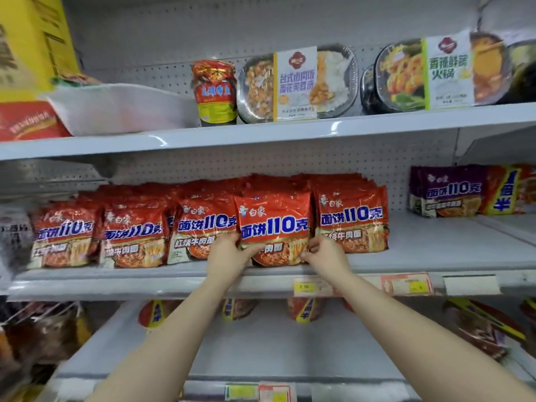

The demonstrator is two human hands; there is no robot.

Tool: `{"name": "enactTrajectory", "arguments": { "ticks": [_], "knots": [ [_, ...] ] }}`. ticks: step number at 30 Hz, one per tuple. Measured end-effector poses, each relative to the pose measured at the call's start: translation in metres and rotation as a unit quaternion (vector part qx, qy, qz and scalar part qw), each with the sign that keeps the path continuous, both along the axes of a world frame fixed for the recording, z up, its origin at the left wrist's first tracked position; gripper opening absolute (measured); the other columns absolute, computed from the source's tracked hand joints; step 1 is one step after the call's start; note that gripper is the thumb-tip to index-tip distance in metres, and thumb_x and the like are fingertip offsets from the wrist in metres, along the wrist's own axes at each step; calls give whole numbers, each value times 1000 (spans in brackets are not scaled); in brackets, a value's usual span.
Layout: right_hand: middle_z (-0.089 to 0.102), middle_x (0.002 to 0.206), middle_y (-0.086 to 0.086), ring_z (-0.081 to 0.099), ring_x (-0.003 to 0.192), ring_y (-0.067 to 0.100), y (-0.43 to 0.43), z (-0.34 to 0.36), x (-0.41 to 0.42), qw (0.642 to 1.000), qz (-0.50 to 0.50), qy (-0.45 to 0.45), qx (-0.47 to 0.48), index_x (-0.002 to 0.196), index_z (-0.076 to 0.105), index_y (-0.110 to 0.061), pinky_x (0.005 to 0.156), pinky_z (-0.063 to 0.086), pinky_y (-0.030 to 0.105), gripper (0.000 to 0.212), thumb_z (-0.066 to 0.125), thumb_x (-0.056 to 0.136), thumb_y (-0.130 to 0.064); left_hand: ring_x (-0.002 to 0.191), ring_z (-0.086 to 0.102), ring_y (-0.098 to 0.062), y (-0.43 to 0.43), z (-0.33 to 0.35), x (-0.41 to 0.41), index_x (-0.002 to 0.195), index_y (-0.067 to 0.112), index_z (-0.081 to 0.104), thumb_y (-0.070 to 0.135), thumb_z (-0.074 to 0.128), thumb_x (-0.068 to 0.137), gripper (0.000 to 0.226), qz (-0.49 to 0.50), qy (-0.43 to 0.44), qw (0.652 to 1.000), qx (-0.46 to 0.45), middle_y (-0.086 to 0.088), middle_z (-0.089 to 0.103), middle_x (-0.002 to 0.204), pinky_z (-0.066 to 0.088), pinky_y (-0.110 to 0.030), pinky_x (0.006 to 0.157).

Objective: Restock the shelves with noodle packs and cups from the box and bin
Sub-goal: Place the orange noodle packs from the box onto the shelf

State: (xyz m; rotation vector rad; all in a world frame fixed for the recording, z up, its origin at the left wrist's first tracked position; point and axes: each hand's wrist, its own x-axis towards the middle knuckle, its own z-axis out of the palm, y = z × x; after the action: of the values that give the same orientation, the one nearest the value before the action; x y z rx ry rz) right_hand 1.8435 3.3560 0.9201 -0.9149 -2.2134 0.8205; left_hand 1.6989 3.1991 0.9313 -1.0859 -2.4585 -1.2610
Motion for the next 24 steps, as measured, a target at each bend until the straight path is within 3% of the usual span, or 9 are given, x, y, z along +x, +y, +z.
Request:
{"name": "enactTrajectory", "arguments": {
  "ticks": [3,5,8,10,13,17,24],
  "knots": [
    [69,109,1,64,101,24,5,-7,1,999,-33,-7,23,117,60,-16,84,53,35,31,69,88,-26,67,55,-6,12,-6,-4,73,24,51,57,75,77,41,2,-4,1000,-14,8,59,75,41,-22,56],
    [69,109,1,65,99,25,9,-8,4,998,-43,-17,43,113,59,-17,82,53,37,26,67,90,-26,75,57,-11,21,-9,-5,74,23,50,60,73,77,43,6,18,1000,-20,9,58,78,51,-28,66],
    [68,111,1,64,101,22,11,-12,11,997,-39,-14,67,113,58,-16,86,54,40,25,65,91,-27,96,53,-20,31,-17,-6,90,21,55,68,66,77,50,51,75,995,-30,5,60,90,50,-35,82],
    [65,117,0,61,106,20,10,-16,16,996,-31,-6,79,119,57,-16,91,53,40,29,63,92,-26,111,52,-26,36,-21,-6,115,17,55,70,65,77,66,81,73,994,-13,-1,63,111,48,-39,90],
    [59,127,-1,57,114,18,11,-20,25,996,-21,12,86,130,52,-18,98,50,39,39,62,92,-24,129,41,-35,43,-27,-2,145,6,31,71,68,73,105,131,79,988,11,-16,47,141,38,-46,106],
    [54,134,-5,52,121,14,14,-21,42,995,-17,15,97,135,48,-21,103,47,38,44,60,94,-28,140,25,-39,48,-25,14,153,10,12,65,75,70,118,143,58,987,45,-19,26,154,26,-54,114],
    [54,130,-9,49,122,12,36,-18,100,991,-52,45,114,132,49,-25,103,44,35,38,58,95,-29,138,27,-35,77,-19,63,152,7,20,54,72,80,100,45,150,982,104,-17,30,151,24,-52,113]
  ]
}}
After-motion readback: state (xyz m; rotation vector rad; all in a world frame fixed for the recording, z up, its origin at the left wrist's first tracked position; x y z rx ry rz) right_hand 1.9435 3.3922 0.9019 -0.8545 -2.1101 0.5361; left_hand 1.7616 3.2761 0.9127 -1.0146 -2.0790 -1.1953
